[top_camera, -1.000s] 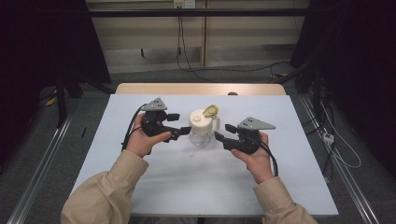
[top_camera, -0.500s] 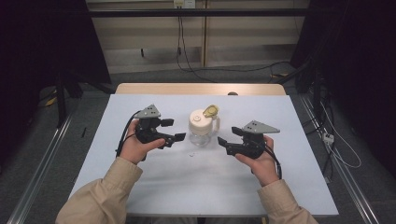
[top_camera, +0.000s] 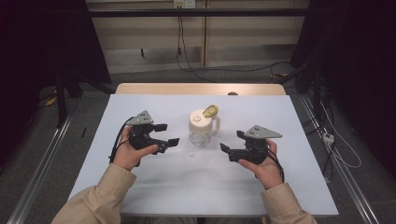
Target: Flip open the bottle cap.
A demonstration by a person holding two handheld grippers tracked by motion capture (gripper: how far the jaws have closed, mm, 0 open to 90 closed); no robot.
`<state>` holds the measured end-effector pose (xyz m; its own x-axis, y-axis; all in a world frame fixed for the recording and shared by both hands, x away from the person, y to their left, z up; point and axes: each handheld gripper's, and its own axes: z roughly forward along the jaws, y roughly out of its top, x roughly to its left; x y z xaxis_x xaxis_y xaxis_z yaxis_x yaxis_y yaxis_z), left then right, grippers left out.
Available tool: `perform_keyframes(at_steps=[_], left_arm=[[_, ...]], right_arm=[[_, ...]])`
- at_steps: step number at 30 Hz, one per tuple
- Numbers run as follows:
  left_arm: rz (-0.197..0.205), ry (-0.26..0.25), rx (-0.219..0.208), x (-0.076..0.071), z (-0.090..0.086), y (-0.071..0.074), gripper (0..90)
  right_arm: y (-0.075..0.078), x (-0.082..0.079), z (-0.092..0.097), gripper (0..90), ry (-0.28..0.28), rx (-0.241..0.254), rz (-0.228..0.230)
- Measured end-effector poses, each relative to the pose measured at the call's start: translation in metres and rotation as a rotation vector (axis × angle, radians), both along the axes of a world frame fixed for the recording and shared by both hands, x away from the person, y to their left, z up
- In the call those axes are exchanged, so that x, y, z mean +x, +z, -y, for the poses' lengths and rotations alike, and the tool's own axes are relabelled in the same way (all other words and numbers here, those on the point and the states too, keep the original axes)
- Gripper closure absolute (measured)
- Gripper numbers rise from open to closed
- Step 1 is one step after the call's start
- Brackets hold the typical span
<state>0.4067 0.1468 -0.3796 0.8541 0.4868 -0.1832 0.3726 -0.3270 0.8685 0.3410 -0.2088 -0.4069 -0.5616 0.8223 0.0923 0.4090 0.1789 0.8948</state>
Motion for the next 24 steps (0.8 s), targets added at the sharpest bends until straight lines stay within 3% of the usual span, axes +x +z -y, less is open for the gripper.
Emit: perform_keyframes(at_steps=[13, 21, 24], left_arm=[[-0.017, 0.001, 0.01, -0.007, -0.011, -0.01, 15.8], [-0.019, -0.021, -0.008, -0.013, -0.021, -0.014, 14.2], [-0.017, -0.025, 0.015, -0.017, -0.027, -0.016, 13.2]], right_arm=[[-0.011, -0.01, 0.01, 16.3, -0.007, -0.018, -0.013], [-0.012, -0.013, 0.014, 15.0, 0.018, -0.019, -0.013], [-0.01, -0.016, 0.014, 14.8, 0.016, -0.027, 0.006]])
